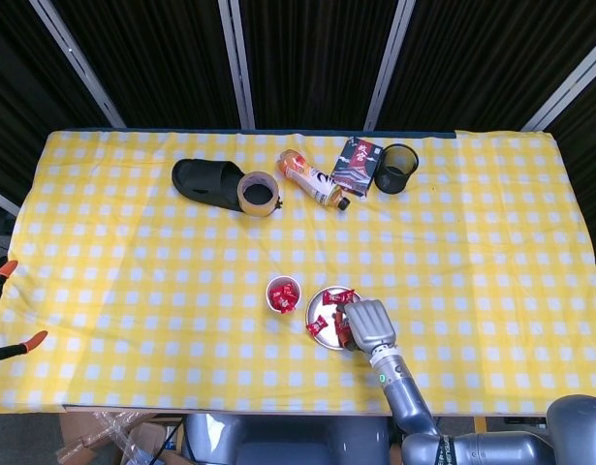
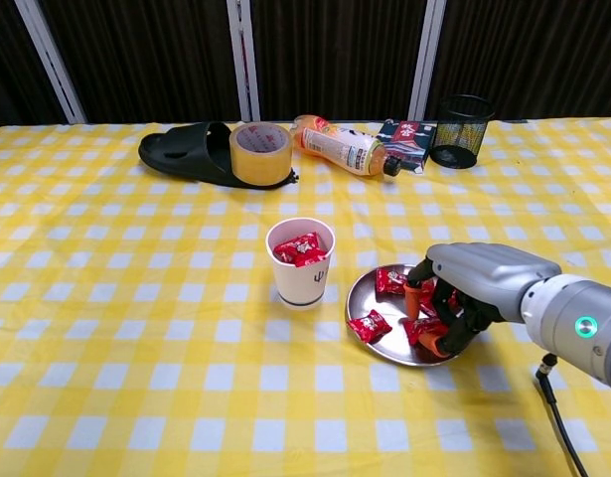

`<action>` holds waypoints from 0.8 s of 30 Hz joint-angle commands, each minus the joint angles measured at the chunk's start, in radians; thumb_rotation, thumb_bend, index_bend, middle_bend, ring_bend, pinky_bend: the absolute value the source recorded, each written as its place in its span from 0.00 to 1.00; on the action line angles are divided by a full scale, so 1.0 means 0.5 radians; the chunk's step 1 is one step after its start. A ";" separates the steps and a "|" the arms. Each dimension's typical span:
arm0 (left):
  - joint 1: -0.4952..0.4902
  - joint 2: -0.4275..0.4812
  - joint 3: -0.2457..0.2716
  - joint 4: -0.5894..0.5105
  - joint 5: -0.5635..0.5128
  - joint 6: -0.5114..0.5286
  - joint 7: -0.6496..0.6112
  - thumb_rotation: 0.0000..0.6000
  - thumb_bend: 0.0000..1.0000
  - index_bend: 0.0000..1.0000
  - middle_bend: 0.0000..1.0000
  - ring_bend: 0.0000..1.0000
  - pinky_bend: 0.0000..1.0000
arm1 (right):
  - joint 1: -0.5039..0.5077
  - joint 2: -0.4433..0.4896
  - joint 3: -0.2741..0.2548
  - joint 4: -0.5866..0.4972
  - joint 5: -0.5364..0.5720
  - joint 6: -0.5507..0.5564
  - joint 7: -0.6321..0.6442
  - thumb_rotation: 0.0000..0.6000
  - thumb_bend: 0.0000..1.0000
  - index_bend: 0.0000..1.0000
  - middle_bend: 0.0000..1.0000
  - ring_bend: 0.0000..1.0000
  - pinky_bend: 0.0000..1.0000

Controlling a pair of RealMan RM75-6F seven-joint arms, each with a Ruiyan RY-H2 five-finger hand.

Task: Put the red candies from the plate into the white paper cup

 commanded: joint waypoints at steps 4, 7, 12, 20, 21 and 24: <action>0.002 0.000 0.000 0.001 0.005 0.004 -0.006 1.00 0.05 0.00 0.00 0.00 0.00 | 0.007 -0.017 0.007 0.034 0.026 -0.027 0.000 1.00 0.51 0.57 0.79 0.94 0.84; 0.001 0.001 0.001 0.003 0.004 0.002 -0.007 1.00 0.05 0.00 0.00 0.00 0.00 | 0.007 -0.018 0.009 0.032 0.028 -0.028 0.000 1.00 0.54 0.58 0.79 0.94 0.84; 0.000 0.001 0.001 0.003 0.006 0.001 -0.009 1.00 0.05 0.00 0.00 0.00 0.00 | 0.001 0.045 0.029 -0.073 -0.050 0.013 0.017 1.00 0.55 0.59 0.79 0.94 0.84; 0.000 0.001 0.003 0.002 0.009 0.001 -0.007 1.00 0.05 0.00 0.00 0.00 0.00 | -0.016 0.182 0.039 -0.285 -0.189 0.098 0.011 1.00 0.55 0.59 0.79 0.94 0.84; 0.000 0.002 0.005 0.000 0.013 0.000 -0.007 1.00 0.05 0.00 0.00 0.00 0.00 | -0.013 0.219 0.069 -0.338 -0.217 0.127 0.007 1.00 0.55 0.59 0.79 0.94 0.84; -0.001 0.004 0.006 -0.002 0.013 -0.003 -0.009 1.00 0.05 0.00 0.00 0.00 0.00 | -0.002 0.263 0.107 -0.409 -0.215 0.142 -0.006 1.00 0.55 0.59 0.79 0.94 0.84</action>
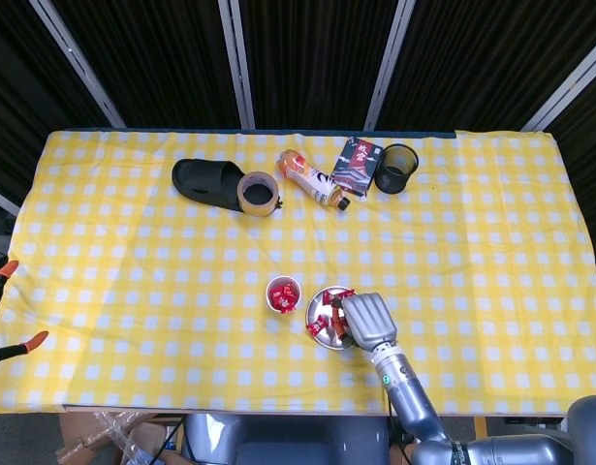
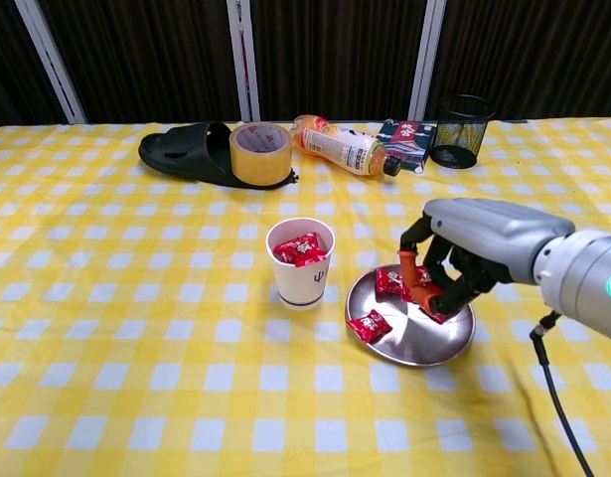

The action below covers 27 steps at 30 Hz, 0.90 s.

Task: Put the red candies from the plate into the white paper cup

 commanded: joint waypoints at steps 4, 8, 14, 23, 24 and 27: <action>-0.002 0.002 0.000 0.000 -0.006 -0.008 -0.003 1.00 0.05 0.00 0.00 0.00 0.00 | 0.040 0.082 0.098 -0.141 0.007 0.025 -0.035 1.00 0.55 0.58 0.79 0.94 0.84; -0.005 0.004 -0.001 0.001 -0.015 -0.019 -0.008 1.00 0.05 0.00 0.00 0.00 0.00 | 0.093 0.076 0.145 -0.179 0.046 0.012 -0.082 1.00 0.55 0.59 0.79 0.94 0.84; -0.011 0.010 -0.002 0.000 -0.025 -0.038 -0.021 1.00 0.05 0.00 0.00 0.00 0.00 | 0.206 -0.007 0.217 -0.152 0.135 -0.024 -0.156 1.00 0.55 0.58 0.79 0.94 0.84; -0.019 0.032 -0.006 -0.015 -0.056 -0.077 -0.066 1.00 0.05 0.00 0.00 0.00 0.00 | 0.377 -0.159 0.345 -0.005 0.265 -0.066 -0.203 1.00 0.55 0.59 0.79 0.94 0.84; -0.019 0.035 -0.005 -0.016 -0.057 -0.081 -0.070 1.00 0.05 0.00 0.00 0.00 0.00 | 0.394 -0.170 0.356 0.018 0.284 -0.068 -0.210 1.00 0.55 0.59 0.79 0.94 0.84; -0.021 0.040 -0.004 -0.018 -0.059 -0.089 -0.081 1.00 0.05 0.00 0.00 0.00 0.00 | 0.433 -0.194 0.379 0.068 0.334 -0.078 -0.218 1.00 0.55 0.58 0.79 0.94 0.84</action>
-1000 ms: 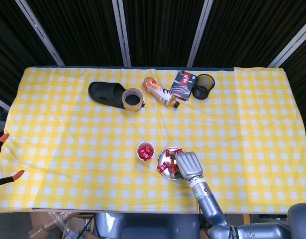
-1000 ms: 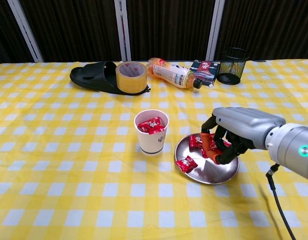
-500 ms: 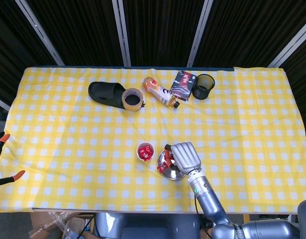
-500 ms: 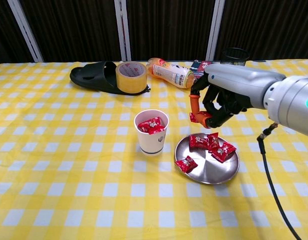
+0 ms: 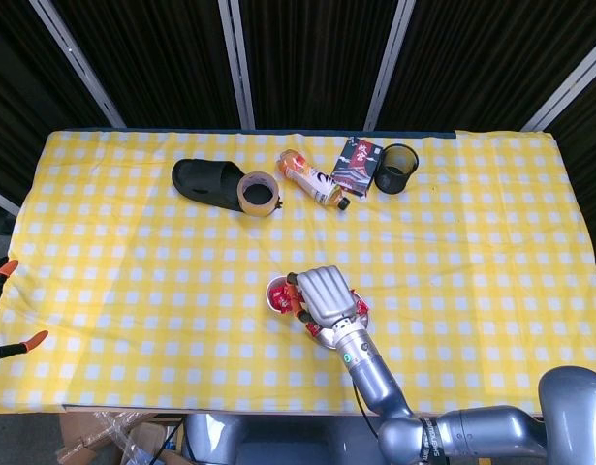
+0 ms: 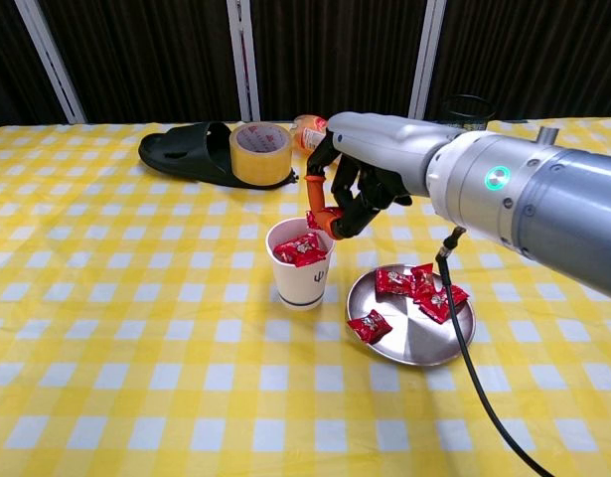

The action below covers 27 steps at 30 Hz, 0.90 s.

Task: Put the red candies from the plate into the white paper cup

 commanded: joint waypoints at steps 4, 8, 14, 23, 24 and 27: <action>-0.005 0.009 0.000 -0.006 -0.010 -0.018 -0.019 1.00 0.05 0.00 0.00 0.00 0.00 | 0.073 -0.054 0.032 0.100 0.080 -0.030 0.000 1.00 0.55 0.59 0.79 0.94 0.84; -0.009 0.015 -0.001 -0.010 -0.020 -0.032 -0.025 1.00 0.05 0.00 0.00 0.00 0.00 | 0.117 -0.100 0.032 0.192 0.127 -0.065 0.012 1.00 0.55 0.59 0.79 0.94 0.84; -0.010 0.016 -0.003 -0.013 -0.032 -0.038 -0.017 1.00 0.05 0.00 0.00 0.00 0.00 | 0.160 -0.143 0.022 0.278 0.152 -0.089 0.037 1.00 0.55 0.58 0.79 0.94 0.84; -0.013 0.013 -0.005 -0.014 -0.042 -0.043 -0.006 1.00 0.05 0.00 0.00 0.00 0.00 | 0.182 -0.154 0.000 0.310 0.123 -0.077 0.071 1.00 0.53 0.50 0.79 0.94 0.84; -0.013 0.012 -0.006 -0.014 -0.043 -0.043 -0.005 1.00 0.05 0.00 0.00 0.00 0.00 | 0.182 -0.152 -0.002 0.309 0.118 -0.074 0.075 1.00 0.52 0.48 0.79 0.94 0.84; -0.013 0.011 -0.006 -0.014 -0.041 -0.041 -0.003 1.00 0.05 0.00 0.00 0.00 0.00 | 0.180 -0.142 -0.008 0.294 0.106 -0.060 0.084 1.00 0.51 0.46 0.79 0.94 0.84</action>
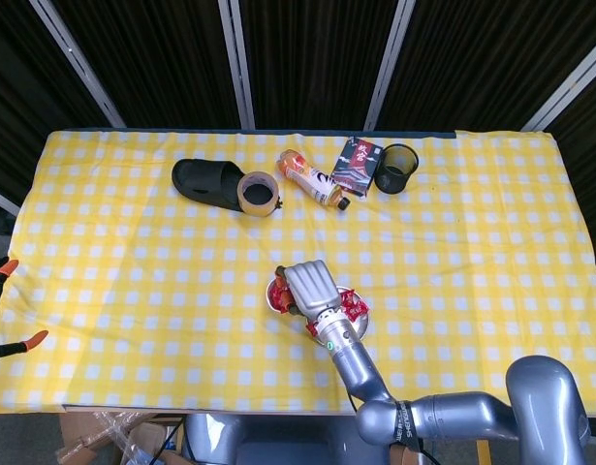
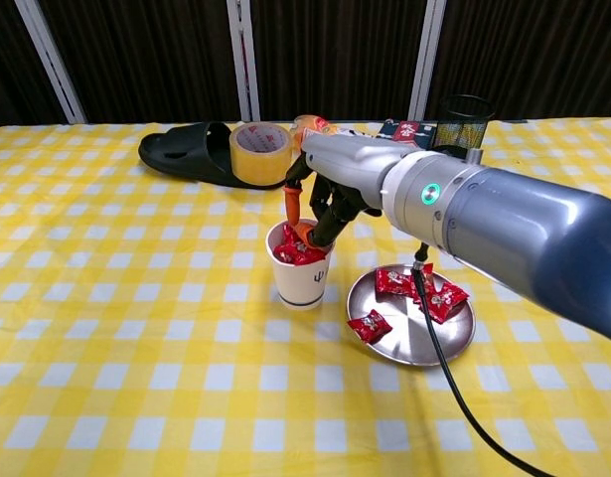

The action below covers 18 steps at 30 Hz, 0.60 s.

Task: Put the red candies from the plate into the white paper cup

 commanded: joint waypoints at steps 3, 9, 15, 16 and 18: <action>0.000 -0.002 0.000 0.001 0.002 0.003 0.004 1.00 0.05 0.00 0.00 0.00 0.00 | -0.005 0.015 -0.010 -0.032 -0.021 0.024 0.011 1.00 0.50 0.44 0.79 0.94 0.84; 0.002 -0.003 -0.002 0.000 0.001 0.009 0.004 1.00 0.05 0.00 0.00 0.00 0.00 | -0.024 0.053 -0.038 -0.116 -0.069 0.081 0.007 1.00 0.50 0.42 0.79 0.94 0.84; 0.005 -0.005 0.000 0.007 0.004 0.013 0.008 1.00 0.05 0.00 0.00 0.00 0.00 | -0.162 0.255 -0.172 -0.377 -0.231 0.238 0.010 1.00 0.50 0.42 0.79 0.94 0.84; 0.005 -0.006 0.000 0.008 0.005 0.014 0.010 1.00 0.05 0.00 0.00 0.00 0.00 | -0.186 0.284 -0.194 -0.404 -0.263 0.251 0.025 1.00 0.50 0.42 0.79 0.94 0.84; 0.005 -0.008 0.001 0.010 0.009 0.019 0.018 1.00 0.05 0.00 0.00 0.00 0.00 | -0.244 0.355 -0.251 -0.456 -0.349 0.287 0.062 1.00 0.50 0.42 0.79 0.94 0.84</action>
